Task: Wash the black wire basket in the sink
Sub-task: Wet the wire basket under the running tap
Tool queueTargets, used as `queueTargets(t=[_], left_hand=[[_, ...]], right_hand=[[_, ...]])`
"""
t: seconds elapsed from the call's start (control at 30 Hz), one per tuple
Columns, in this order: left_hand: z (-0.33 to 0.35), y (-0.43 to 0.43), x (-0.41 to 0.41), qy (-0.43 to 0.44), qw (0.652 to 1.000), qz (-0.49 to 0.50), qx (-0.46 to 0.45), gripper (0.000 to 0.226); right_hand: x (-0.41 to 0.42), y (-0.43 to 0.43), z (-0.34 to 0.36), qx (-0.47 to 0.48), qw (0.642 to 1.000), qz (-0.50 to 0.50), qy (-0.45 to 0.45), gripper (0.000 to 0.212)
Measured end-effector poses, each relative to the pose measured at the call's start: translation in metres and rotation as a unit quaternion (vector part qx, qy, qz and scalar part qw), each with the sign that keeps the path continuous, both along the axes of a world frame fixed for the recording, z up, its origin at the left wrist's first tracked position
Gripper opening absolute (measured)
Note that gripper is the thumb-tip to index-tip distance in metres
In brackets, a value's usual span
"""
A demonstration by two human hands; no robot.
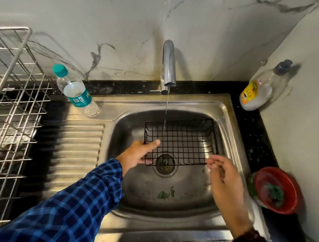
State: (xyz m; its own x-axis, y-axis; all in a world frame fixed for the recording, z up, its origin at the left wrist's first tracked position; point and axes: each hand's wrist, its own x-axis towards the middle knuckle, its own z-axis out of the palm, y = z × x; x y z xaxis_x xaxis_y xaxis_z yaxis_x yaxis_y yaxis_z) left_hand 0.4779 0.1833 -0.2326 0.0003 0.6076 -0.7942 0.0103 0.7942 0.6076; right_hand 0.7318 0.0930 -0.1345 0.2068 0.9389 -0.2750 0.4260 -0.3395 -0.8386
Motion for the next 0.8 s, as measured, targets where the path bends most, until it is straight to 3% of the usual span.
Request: queueTargets(t=[0.1, 0.17, 0.23, 0.33, 0.4, 0.47, 0.53, 0.6, 0.67, 0.7, 0.73, 0.8], left_hand=[[0.016, 0.006, 0.004, -0.07, 0.993, 0.087, 0.026, 0.083], [0.027, 0.011, 0.014, -0.064, 0.99, 0.102, 0.068, 0.085], [0.035, 0.016, 0.024, -0.046, 0.988, 0.098, 0.113, 0.079], [0.043, 0.026, 0.03, -0.004, 0.987, 0.089, 0.135, 0.065], [0.048, 0.031, 0.024, 0.059, 0.985, 0.08, 0.139, 0.078], [0.046, 0.034, 0.013, 0.08, 0.983, 0.1, 0.134, 0.1], [0.046, 0.032, 0.0, 0.044, 0.979, 0.135, 0.145, 0.094], [0.045, 0.027, -0.013, 0.025, 0.972, 0.165, 0.166, 0.077], [0.042, 0.022, -0.025, 0.02, 0.969, 0.175, 0.173, 0.076], [0.043, 0.02, -0.026, 0.017, 0.97, 0.171, 0.171, 0.075], [0.044, 0.019, -0.025, 0.015, 0.972, 0.159, 0.172, 0.066], [0.051, 0.018, -0.015, 0.021, 0.974, 0.139, 0.178, 0.058]], right_hand=[[-0.028, 0.053, -0.008, 0.055, 0.984, 0.12, -0.121, 0.032], [-0.053, 0.096, -0.029, 0.016, 0.966, 0.173, -0.193, 0.052], [-0.079, 0.129, -0.048, -0.093, 0.956, 0.141, -0.24, 0.08], [-0.118, 0.151, -0.064, -0.136, 0.941, 0.104, -0.293, 0.1], [-0.139, 0.151, -0.064, -0.125, 0.925, 0.186, -0.306, 0.1], [-0.144, 0.144, -0.063, -0.088, 0.89, 0.338, -0.293, 0.091], [-0.127, 0.145, -0.067, -0.033, 0.873, 0.421, -0.245, 0.067], [-0.099, 0.154, -0.076, 0.027, 0.9, 0.386, -0.203, 0.041], [-0.076, 0.165, -0.073, 0.03, 0.972, 0.195, -0.129, 0.023], [-0.069, 0.172, -0.071, 0.018, 0.99, 0.104, -0.098, 0.017], [-0.067, 0.178, -0.066, 0.014, 0.994, 0.051, -0.094, 0.014], [-0.08, 0.183, -0.057, -0.001, 0.995, 0.052, -0.084, 0.014]])
